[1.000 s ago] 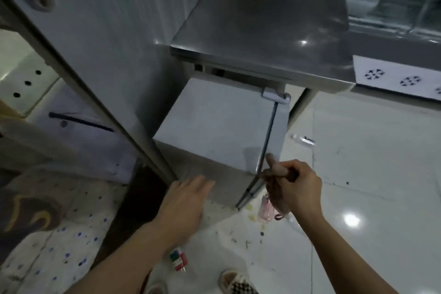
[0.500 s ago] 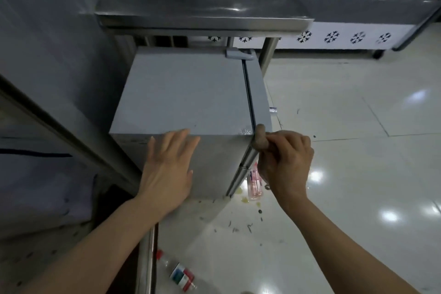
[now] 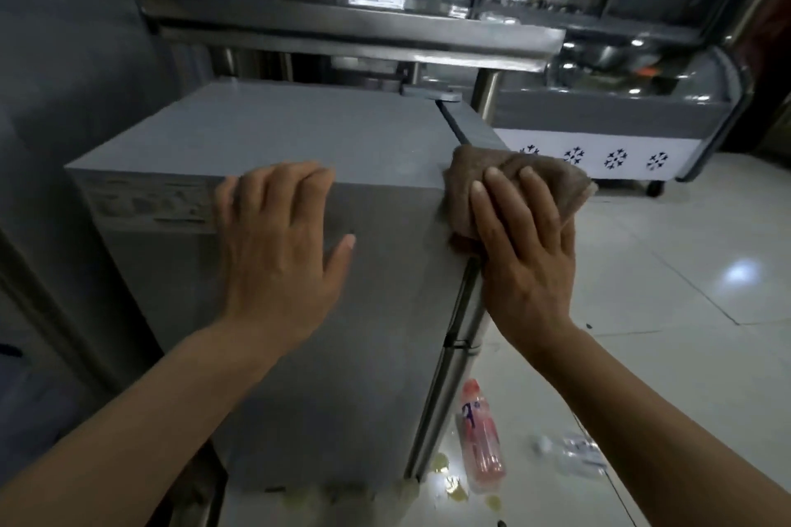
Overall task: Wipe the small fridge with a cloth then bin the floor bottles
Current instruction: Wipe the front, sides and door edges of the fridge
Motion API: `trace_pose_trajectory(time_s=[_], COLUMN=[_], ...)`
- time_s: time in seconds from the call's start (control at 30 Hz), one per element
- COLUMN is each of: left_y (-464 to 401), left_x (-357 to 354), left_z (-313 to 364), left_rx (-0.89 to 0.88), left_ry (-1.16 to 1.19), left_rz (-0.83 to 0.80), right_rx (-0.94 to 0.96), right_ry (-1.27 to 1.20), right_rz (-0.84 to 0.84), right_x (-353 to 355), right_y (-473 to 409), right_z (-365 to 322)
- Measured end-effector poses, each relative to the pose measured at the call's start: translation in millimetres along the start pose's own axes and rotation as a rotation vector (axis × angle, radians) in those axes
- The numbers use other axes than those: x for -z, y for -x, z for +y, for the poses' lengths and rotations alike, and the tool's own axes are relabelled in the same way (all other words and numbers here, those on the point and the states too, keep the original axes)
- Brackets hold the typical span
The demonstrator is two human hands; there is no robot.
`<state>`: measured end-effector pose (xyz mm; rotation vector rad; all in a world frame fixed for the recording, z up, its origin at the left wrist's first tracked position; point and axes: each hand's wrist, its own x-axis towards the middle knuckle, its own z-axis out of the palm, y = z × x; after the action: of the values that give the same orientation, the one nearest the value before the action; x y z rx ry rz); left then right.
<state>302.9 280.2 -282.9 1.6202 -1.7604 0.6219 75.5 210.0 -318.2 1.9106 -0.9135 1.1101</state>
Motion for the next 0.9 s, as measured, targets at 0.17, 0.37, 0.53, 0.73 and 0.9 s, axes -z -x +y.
trace_pose_trajectory(time_s=[0.17, 0.37, 0.53, 0.73, 0.9], left_y=[3, 7, 19, 25, 24], left_x=[-18, -19, -11, -12, -12], left_z=[-3, -12, -59, -100, -90], left_rx=[-0.045, -0.125, -0.121, -0.03, 0.015], left_ry=[-0.02, -0.036, -0.012, -0.05, -0.021], left_rz=[0.184, 0.197, 0.236, 0.298, 0.313], right_rx=[-0.009, 0.095, 0.159, -0.029, 0.209], right_ry=[0.025, -0.004, 0.064, 0.05, 0.063], right_rz=[0.133, 0.008, -0.031, 0.139, 0.007], right_x=[-24, -44, -38, -46, -70], right_y=[29, 107, 79, -13, 61], right_z=[-8, -22, -23, -51, -70])
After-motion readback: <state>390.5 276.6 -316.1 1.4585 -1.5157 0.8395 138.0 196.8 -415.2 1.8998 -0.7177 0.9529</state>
